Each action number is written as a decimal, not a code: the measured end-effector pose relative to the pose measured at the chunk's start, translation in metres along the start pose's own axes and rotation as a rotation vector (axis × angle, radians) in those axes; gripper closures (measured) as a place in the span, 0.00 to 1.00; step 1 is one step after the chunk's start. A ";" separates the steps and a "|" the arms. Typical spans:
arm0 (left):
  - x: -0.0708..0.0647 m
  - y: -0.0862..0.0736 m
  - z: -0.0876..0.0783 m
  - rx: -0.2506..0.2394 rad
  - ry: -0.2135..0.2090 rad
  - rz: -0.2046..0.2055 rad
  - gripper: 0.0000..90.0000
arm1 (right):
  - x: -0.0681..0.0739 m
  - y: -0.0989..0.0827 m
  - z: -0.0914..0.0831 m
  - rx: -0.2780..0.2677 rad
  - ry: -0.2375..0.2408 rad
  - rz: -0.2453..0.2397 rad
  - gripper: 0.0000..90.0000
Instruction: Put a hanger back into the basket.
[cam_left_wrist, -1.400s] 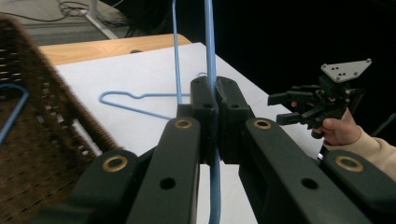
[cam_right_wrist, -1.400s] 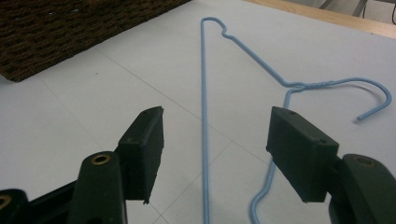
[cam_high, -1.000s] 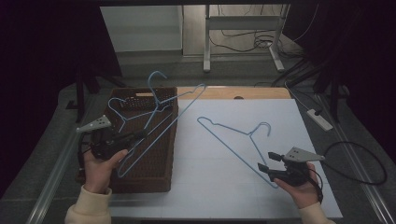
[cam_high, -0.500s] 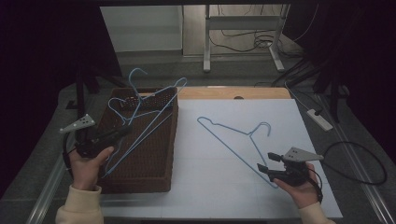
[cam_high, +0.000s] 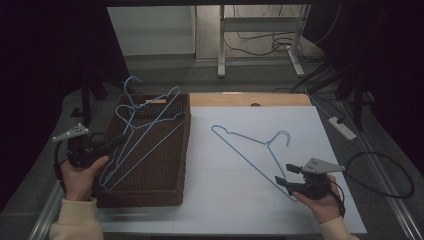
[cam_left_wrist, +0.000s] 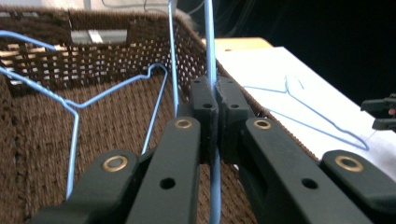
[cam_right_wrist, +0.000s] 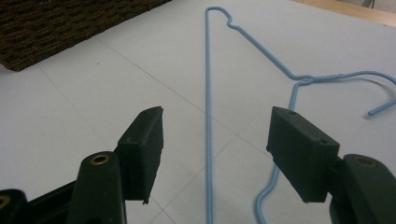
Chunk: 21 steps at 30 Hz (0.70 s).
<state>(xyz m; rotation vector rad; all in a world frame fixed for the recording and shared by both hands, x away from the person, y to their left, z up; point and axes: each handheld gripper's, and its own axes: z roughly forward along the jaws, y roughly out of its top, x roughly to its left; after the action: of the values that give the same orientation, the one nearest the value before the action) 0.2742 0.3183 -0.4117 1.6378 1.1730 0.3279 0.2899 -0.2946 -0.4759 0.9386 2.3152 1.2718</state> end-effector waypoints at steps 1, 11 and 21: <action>0.001 0.000 0.001 0.008 0.001 0.001 0.97 | 0.000 0.000 0.000 0.001 0.000 -0.001 0.41; 0.006 -0.004 0.006 0.045 -0.017 0.012 0.97 | 0.000 0.000 0.000 0.004 -0.003 -0.001 0.41; 0.012 -0.008 0.018 0.131 -0.029 0.018 0.97 | 0.003 0.002 0.001 -0.010 0.018 0.002 0.41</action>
<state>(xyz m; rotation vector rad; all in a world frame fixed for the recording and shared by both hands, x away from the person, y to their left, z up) 0.2885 0.3174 -0.4306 1.7618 1.1785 0.2422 0.2888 -0.2913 -0.4743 0.9300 2.3196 1.2971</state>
